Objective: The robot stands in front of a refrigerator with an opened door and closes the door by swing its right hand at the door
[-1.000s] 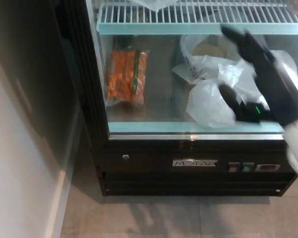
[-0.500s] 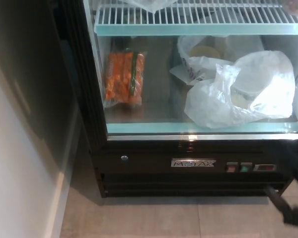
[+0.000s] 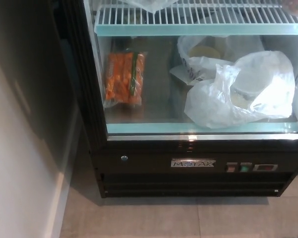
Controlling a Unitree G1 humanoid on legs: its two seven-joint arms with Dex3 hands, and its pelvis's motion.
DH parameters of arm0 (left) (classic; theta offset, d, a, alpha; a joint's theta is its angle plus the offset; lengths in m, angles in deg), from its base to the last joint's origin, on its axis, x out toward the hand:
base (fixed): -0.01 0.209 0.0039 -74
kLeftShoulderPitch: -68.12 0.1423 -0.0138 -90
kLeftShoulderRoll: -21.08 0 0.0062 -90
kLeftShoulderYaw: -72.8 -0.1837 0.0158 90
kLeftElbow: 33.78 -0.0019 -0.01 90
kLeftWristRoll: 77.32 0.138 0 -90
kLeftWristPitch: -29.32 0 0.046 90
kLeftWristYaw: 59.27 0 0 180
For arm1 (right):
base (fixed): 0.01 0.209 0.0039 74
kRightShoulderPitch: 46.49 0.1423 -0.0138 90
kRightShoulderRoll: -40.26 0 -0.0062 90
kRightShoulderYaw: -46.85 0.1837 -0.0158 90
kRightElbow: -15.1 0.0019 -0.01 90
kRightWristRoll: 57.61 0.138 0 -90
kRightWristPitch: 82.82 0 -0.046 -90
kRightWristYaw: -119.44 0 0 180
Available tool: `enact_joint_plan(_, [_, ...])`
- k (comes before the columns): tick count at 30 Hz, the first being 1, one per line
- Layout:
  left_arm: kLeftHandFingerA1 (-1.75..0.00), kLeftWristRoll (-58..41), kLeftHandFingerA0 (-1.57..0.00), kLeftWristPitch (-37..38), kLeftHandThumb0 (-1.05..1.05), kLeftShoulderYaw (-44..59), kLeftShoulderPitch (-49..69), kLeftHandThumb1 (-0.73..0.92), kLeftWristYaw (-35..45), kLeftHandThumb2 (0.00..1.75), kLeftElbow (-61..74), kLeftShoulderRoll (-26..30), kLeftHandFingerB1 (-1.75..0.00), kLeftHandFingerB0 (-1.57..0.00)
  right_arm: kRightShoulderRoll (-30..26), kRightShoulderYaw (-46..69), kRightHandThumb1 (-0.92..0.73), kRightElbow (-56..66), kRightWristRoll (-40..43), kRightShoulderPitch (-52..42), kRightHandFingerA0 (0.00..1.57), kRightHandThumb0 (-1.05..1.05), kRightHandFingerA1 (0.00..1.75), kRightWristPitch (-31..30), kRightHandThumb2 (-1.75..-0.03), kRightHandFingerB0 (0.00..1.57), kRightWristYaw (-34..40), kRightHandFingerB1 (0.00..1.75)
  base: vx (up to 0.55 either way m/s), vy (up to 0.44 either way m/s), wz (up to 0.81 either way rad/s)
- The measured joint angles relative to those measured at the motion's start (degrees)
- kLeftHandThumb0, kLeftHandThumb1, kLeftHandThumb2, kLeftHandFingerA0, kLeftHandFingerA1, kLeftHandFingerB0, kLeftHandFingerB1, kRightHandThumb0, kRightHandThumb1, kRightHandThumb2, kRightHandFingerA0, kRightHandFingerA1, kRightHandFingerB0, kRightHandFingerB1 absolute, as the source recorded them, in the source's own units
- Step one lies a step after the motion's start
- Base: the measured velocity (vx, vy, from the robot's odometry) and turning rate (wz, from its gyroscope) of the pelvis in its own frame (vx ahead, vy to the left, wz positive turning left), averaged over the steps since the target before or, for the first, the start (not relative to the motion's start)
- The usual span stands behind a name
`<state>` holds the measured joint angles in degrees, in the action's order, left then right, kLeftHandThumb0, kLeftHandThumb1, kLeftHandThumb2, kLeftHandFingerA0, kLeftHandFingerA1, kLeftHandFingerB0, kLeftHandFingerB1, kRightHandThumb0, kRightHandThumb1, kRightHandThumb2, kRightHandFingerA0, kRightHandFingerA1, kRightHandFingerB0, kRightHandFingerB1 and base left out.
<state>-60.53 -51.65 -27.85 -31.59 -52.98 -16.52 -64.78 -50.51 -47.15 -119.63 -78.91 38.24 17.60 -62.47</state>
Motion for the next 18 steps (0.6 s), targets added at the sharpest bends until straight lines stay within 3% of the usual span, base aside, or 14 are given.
enact_joint_plan(3, [-0.63, 0.0, -0.37, 0.0, -0.55, 0.2, 1.4, 0.61, 0.0, 0.97, -0.1, 0.0, -0.55, -0.28, 0.0, -0.3, -0.82, -6.5, -0.2, 0.9, 0.33, -0.62, 0.34, -1.1, -0.64, 0.28, 0.2, 0.31, 0.00, 0.000, 0.00])
enact_joint_plan(8, [-0.64, 0.0, -0.38, 0.0, -0.54, 0.2, 4.3, 0.61, -0.1, 0.99, -0.6, 0.0, -0.56, -0.29, -0.4, -0.3, -0.79, -20.0, -0.1, 3.6, 0.31, -0.56, 0.35, -3.5, -0.64, 0.29, 0.3, 0.31, 0.00, 0.000, 0.00])
enact_joint_plan(9, [-0.63, 0.1, -0.38, 0.1, -0.51, 0.2, 4.8, 0.61, -0.2, 0.98, -0.7, 0.1, -0.55, -0.28, -0.6, -0.3, -0.62, -21.7, -0.1, 4.0, 0.35, -0.62, 0.52, -3.9, -0.96, 0.24, 0.3, 0.45, 0.00, 0.000, 0.00])
enact_joint_plan(15, [-0.61, 0.1, -0.36, 1.3, -0.54, 0.3, 7.9, 0.61, -0.6, 0.96, -1.2, 0.3, -0.54, -0.28, -1.6, -0.4, -0.61, -28.8, 0.5, 4.2, 0.40, -0.53, 0.55, -4.5, -0.98, 0.28, -0.2, 0.49, 0.00, 0.000, 0.00])
enact_joint_plan(16, [-0.60, 0.0, -0.32, 1.4, -0.55, 0.3, 8.1, 0.60, -0.7, 0.95, -1.2, 0.3, -0.53, -0.25, -1.6, -0.5, -0.76, -29.0, 0.6, 4.2, 0.43, -0.51, 0.37, -4.5, -0.62, 0.35, -0.2, 0.32, 0.00, 0.000, 0.00])
enact_joint_plan(17, [-0.60, 0.0, -0.32, 1.5, -0.55, 0.4, 8.4, 0.60, -0.7, 0.95, -1.3, 0.3, -0.53, -0.25, -1.6, -0.8, -0.76, -29.5, 0.6, 4.2, 0.43, -0.51, 0.37, -4.5, -0.62, 0.35, -0.3, 0.32, 0.00, 0.000, 0.00])
enact_joint_plan(18, [-0.54, 0.0, -0.41, 1.6, -0.47, 0.5, 8.5, 0.79, -0.7, 0.63, -1.3, 0.3, -0.45, -0.34, -1.6, -0.9, -0.73, -29.6, 0.7, 4.1, 0.39, -0.52, 0.37, -4.4, -0.62, 0.28, -0.3, 0.31, 0.00, 0.000, 0.00])
